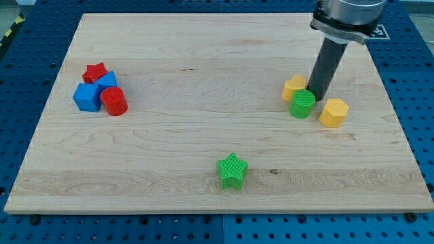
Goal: Push the green circle into the green star
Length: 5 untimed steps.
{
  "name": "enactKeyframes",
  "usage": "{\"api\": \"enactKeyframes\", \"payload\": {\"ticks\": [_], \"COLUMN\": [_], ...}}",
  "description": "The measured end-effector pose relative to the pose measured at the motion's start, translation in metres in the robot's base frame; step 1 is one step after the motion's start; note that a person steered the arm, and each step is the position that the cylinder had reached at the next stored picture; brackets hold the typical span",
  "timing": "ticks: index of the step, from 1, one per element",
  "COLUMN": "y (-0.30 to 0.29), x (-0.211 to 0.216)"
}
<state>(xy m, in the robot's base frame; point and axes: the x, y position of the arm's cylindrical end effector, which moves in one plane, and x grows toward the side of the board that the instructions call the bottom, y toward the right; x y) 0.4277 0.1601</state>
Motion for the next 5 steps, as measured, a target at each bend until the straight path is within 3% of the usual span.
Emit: {"api": "enactKeyframes", "payload": {"ticks": [2,5], "y": [-0.023,-0.033], "x": [0.007,0.053]}}
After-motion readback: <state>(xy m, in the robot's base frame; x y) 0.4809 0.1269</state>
